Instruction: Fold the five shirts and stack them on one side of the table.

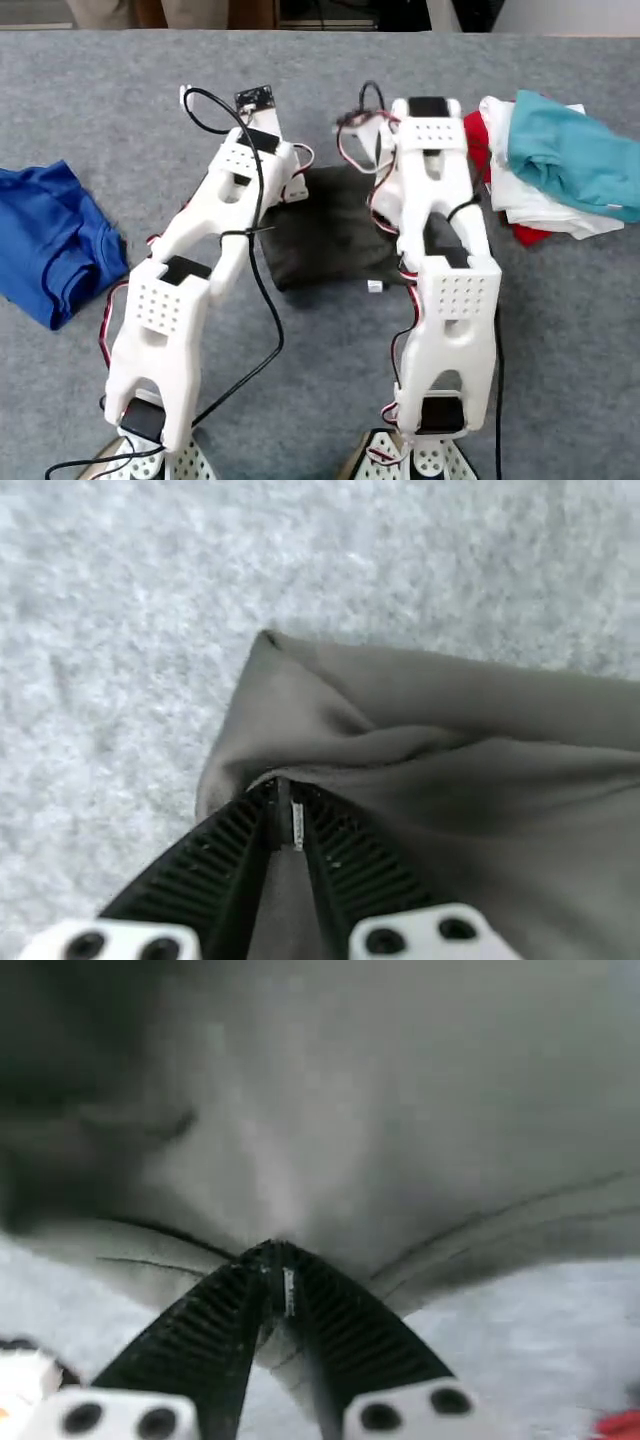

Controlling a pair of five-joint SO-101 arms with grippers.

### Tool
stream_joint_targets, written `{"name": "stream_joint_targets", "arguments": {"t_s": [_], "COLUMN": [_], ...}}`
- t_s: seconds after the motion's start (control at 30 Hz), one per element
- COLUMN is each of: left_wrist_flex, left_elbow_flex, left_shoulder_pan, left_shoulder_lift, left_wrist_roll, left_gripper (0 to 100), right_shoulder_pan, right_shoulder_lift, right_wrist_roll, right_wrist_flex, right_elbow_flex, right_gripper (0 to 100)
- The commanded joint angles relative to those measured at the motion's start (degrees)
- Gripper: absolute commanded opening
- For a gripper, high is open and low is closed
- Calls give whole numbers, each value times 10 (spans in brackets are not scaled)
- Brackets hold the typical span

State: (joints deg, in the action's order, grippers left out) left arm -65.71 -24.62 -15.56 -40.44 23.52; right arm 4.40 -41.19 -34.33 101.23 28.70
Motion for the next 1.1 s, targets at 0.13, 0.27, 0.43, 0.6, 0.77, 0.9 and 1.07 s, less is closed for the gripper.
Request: {"name": "stream_joint_targets", "arguments": {"t_s": [0.13,0.27,0.43,0.6,0.77,0.9,1.07], "left_wrist_flex": [8,8,7,5,4,4,4], "left_elbow_flex": [-26,-26,-26,-26,-26,-26,-26], "left_shoulder_pan": [35,37,34,34,33,33,33], "left_shoulder_lift": [3,3,3,3,3,3,3], "left_wrist_roll": [30,33,33,32,32,31,31], "left_gripper": [19,19,19,19,19,19,19], "right_shoulder_pan": [-42,-74,-56,-5,20,11,-13], "right_shoulder_lift": [136,159,193,180,64,-62,-224], "right_wrist_roll": [-58,-78,-75,-16,5,29,66], "right_wrist_flex": [-7,-47,-33,11,4,-33,-71], "right_elbow_flex": [-162,-217,-152,50,166,288,443], "right_gripper": [5,5,5,5,5,5,5]}}
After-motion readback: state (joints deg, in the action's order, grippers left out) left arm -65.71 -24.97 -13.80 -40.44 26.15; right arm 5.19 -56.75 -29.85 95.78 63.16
